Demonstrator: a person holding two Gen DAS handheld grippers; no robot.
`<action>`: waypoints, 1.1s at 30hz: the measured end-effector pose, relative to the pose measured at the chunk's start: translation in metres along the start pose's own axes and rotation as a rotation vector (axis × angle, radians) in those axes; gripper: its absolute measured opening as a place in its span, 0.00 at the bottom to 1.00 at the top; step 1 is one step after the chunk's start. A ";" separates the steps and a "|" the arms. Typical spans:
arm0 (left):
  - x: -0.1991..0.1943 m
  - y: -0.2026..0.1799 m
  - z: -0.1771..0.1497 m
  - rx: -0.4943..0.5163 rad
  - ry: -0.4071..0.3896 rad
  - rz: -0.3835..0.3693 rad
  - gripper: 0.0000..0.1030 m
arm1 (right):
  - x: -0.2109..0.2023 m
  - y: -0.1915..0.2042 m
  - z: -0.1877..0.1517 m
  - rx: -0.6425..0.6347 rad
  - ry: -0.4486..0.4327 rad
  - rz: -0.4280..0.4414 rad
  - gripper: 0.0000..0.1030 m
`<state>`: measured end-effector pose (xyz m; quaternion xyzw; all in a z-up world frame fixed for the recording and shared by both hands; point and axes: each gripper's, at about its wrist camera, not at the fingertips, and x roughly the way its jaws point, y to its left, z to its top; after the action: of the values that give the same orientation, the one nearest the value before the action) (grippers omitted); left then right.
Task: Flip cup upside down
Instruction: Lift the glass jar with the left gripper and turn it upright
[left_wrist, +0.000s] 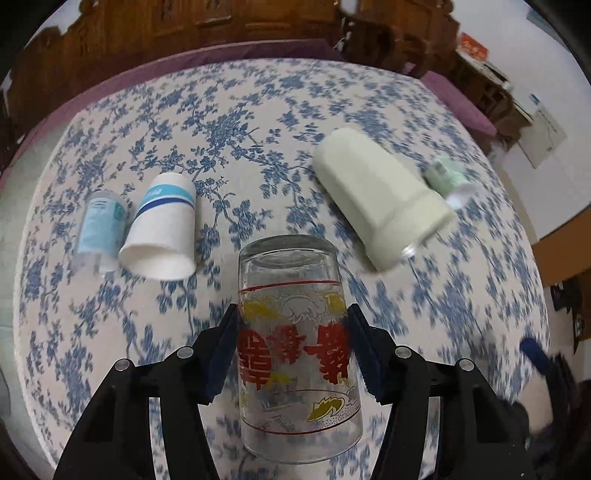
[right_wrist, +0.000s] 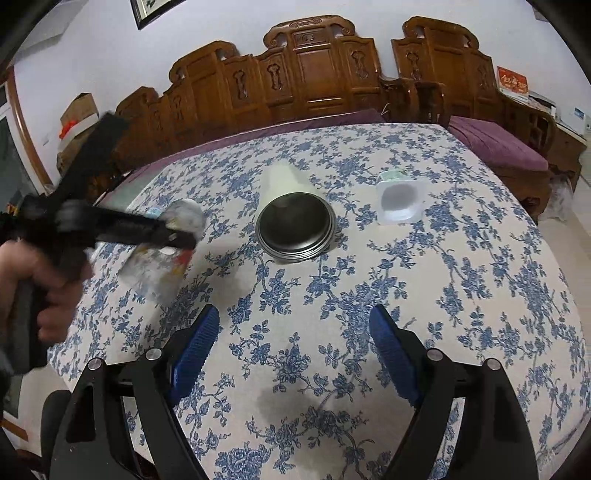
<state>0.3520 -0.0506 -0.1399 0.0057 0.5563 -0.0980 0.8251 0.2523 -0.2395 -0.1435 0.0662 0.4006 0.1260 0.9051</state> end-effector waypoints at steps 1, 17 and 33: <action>-0.004 -0.001 -0.008 0.007 -0.005 -0.004 0.54 | -0.002 -0.001 -0.001 0.001 -0.003 -0.002 0.83; 0.028 -0.022 -0.078 0.044 0.023 -0.049 0.54 | -0.010 -0.014 -0.022 0.009 0.004 -0.062 0.83; -0.039 0.017 -0.091 0.036 -0.217 0.003 0.64 | -0.012 0.026 -0.002 -0.092 0.012 -0.045 0.83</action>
<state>0.2571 -0.0174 -0.1399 0.0106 0.4619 -0.1068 0.8804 0.2384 -0.2182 -0.1307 0.0148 0.4013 0.1242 0.9074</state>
